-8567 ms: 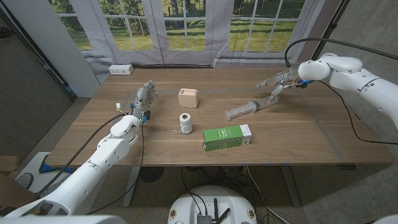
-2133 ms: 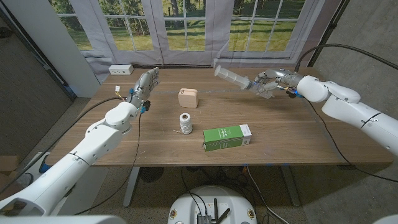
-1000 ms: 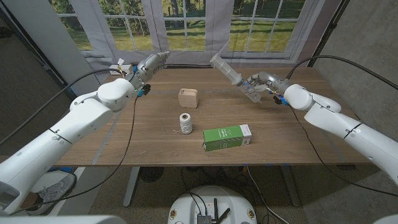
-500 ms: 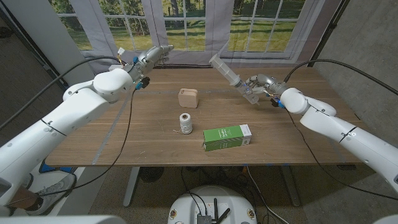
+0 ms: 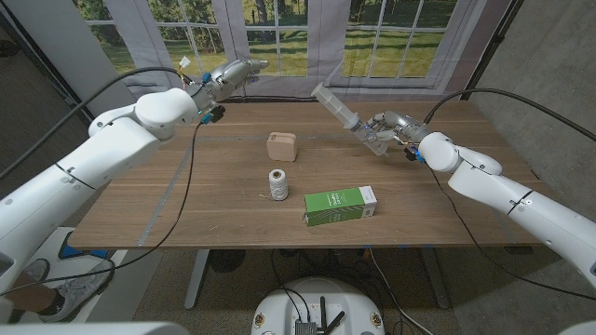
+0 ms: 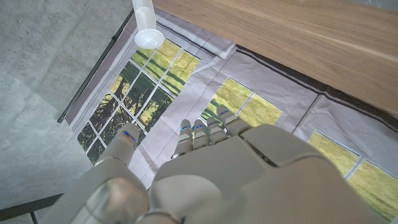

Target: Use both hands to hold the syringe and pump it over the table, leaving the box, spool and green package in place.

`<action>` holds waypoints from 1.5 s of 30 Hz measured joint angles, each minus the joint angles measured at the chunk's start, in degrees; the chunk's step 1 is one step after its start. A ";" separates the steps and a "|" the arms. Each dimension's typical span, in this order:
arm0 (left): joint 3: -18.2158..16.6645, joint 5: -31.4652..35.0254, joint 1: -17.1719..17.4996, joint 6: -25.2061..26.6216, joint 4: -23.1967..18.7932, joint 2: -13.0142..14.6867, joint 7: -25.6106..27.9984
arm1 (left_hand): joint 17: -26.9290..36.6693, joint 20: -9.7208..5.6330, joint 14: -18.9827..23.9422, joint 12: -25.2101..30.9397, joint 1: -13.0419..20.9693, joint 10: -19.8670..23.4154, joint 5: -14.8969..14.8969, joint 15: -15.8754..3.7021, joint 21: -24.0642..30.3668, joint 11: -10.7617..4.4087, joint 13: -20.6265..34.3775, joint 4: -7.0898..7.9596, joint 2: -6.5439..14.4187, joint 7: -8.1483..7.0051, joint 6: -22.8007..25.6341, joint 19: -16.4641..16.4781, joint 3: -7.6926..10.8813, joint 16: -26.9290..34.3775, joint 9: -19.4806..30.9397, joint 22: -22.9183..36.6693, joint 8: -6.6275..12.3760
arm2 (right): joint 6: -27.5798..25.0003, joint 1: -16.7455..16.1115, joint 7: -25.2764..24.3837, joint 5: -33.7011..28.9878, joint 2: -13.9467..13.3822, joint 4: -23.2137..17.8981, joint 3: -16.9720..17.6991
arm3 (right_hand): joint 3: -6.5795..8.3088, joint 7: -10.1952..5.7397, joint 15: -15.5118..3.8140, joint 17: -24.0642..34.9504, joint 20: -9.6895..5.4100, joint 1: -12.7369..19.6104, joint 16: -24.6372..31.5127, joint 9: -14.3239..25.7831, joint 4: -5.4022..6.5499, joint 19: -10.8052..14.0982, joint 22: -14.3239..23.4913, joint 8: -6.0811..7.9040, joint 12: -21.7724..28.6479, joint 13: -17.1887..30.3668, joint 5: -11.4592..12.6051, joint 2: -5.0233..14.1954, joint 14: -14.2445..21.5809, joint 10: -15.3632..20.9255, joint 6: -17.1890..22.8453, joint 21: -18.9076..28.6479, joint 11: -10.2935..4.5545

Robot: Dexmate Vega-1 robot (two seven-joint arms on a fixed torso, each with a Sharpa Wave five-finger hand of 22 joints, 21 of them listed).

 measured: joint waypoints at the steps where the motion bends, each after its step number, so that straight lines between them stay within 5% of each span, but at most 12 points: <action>1: 0.23 0.47 -0.24 -0.54 0.24 -0.01 -0.40 | 0.00 -0.13 -0.13 0.00 0.00 0.34 0.00 -0.13 0.00 -0.34 0.00 0.00 0.00 -0.21 0.21 -0.13 0.00 0.00 0.00 0.00 0.00 | -0.01 -0.05 -0.05 -0.02 -0.02 -0.05 0.00 | -0.07 0.00 -0.07 0.00 0.00 0.00 0.00 0.00 -0.07 0.00 0.00 0.00 0.00 0.19 0.00 0.00 0.07 0.00 0.00 0.00 0.00; 10: 2.25 4.07 -2.03 -4.19 2.36 -0.69 -3.06 | 0.00 0.00 0.32 0.24 0.00 0.75 0.00 -0.73 0.00 -0.75 -0.15 -0.23 0.00 -0.41 0.41 -0.62 0.24 0.00 0.00 0.00 0.00 | -0.20 -0.40 -0.33 -0.06 -0.15 -0.70 0.10 | -0.08 0.00 0.13 -0.01 0.00 0.00 0.00 0.01 -0.07 0.00 0.00 -0.22 -0.12 0.26 0.00 0.00 0.27 0.00 0.00 0.00 -0.01; 24: 5.81 11.87 -4.43 -11.10 6.17 -3.04 -5.52 | 0.01 0.10 -0.76 -0.22 -0.76 -1.36 0.00 -1.50 0.25 -1.97 -0.14 -0.23 -0.16 -2.85 -1.54 -2.60 0.24 0.00 0.01 0.00 -0.21 | -0.71 -0.61 0.10 0.50 -0.34 -1.64 0.44 | -0.15 0.00 -0.08 0.31 -0.41 0.00 -0.01 0.29 -0.14 0.40 0.00 -0.43 -0.34 0.64 -0.01 0.00 0.68 0.31 0.00 0.00 0.30; 45: 10.74 19.45 -8.15 -18.87 13.83 -9.19 -8.26 | -0.28 0.09 -1.33 -0.44 -0.76 -2.76 0.00 -1.33 0.01 -2.39 -0.14 -0.22 -0.16 -2.85 -3.91 -4.82 0.24 0.00 0.01 0.00 -0.61 | -1.61 -0.35 0.94 1.40 -0.27 -2.53 0.55 | -0.32 0.31 0.03 0.29 -0.20 0.00 -0.20 0.27 -0.29 0.61 0.00 -0.48 -0.73 0.80 0.23 0.00 0.78 0.32 0.31 0.00 0.29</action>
